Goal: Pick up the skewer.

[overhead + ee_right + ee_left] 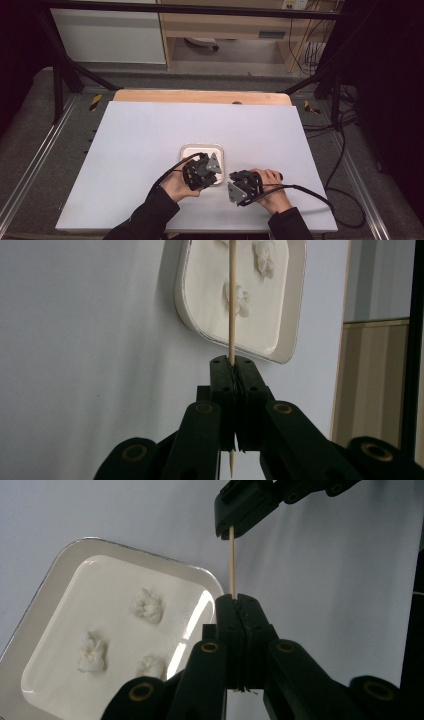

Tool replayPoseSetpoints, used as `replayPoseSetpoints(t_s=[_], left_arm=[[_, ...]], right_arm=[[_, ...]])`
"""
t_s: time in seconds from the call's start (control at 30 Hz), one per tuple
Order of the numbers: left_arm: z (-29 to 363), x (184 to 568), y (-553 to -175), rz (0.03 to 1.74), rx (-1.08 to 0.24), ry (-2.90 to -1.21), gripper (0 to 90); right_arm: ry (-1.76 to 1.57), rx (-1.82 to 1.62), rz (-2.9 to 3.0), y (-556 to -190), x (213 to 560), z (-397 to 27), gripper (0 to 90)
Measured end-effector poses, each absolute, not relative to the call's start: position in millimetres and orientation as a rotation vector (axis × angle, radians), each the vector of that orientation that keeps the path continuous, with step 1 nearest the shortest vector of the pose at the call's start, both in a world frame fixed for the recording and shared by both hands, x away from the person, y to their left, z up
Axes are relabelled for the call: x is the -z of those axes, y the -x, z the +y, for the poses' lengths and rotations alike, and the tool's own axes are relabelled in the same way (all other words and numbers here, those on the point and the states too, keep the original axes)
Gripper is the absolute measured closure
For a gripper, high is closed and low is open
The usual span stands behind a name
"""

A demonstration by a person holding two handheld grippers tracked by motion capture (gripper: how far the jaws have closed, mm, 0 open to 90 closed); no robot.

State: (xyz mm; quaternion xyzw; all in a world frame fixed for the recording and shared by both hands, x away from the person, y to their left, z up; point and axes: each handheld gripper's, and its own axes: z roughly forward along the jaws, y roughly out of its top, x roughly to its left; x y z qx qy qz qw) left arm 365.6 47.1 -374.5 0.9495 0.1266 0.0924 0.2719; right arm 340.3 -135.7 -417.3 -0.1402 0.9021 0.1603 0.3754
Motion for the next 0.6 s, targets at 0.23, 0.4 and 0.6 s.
replayPoseSetpoints(t_s=[0.23,0.4,0.6], left_arm=[[49.7,373.1,-366.1,0.355,-0.304,-2.546,77.5],[47.5,376.7,-365.3,0.349,-0.352,-2.58,61.6],[41.2,384.3,-369.7,0.384,-0.29,-2.634,62.8]], right_arm=[[0.375,-0.367,2.282,-338.7,416.0,-136.3,89.2],[0.391,-0.296,2.27,-338.3,416.0,-136.0,89.2],[0.43,-0.241,2.251,-336.9,416.0,-130.9,89.2]])
